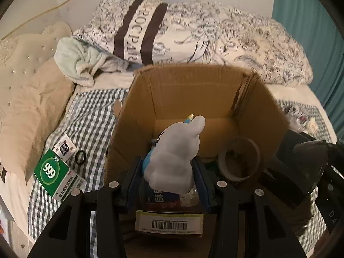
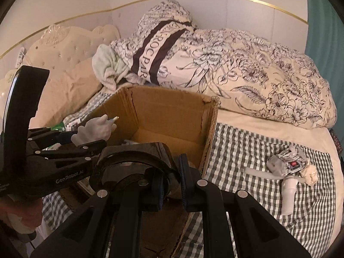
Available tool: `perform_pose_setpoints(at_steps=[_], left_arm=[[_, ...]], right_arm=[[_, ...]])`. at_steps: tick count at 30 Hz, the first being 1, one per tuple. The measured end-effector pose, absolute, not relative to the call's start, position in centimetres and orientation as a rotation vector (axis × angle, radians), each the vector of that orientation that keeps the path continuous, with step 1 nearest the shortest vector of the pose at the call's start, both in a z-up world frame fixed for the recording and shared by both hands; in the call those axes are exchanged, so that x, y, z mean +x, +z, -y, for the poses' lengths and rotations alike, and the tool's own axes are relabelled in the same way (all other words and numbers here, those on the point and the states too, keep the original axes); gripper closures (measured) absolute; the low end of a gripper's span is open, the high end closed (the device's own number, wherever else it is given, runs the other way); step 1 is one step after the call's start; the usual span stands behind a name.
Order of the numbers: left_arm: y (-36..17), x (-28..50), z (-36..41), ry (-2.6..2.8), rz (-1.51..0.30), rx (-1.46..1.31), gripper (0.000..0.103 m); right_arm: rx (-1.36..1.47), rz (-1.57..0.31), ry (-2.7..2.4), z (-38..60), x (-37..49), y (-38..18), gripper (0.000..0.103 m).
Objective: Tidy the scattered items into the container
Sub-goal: 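Lower the plush toy and black item into the box and open both tools, then move both tools back toward the white cylinder and gray packet on the cloth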
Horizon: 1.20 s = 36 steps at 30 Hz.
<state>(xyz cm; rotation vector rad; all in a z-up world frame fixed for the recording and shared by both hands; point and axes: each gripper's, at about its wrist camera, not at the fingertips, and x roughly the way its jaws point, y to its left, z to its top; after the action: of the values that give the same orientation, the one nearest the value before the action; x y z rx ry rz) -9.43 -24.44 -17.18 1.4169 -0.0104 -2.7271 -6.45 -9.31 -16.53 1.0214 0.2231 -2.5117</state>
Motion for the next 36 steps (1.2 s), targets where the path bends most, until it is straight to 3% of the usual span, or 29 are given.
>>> perform_pose_setpoints(at_steps=[14, 20, 36], left_arm=[[-18.3, -10.0, 24.2, -2.698, 0.023, 1.468, 0.052], [-16.7, -9.5, 24.1, -2.716, 0.009, 1.411, 0.045], [-11.7, -6.9, 22.6, -2.784, 0.013, 1.25, 0.037]], right_arm=[[1.093, -0.231, -2.476, 9.6, -7.2, -18.3, 0.088], [1.064, -0.207, -2.503, 8.8, -6.7, -17.3, 0.078], [0.934, -0.153, -2.56, 6.6, -3.6, -13.0, 0.078]])
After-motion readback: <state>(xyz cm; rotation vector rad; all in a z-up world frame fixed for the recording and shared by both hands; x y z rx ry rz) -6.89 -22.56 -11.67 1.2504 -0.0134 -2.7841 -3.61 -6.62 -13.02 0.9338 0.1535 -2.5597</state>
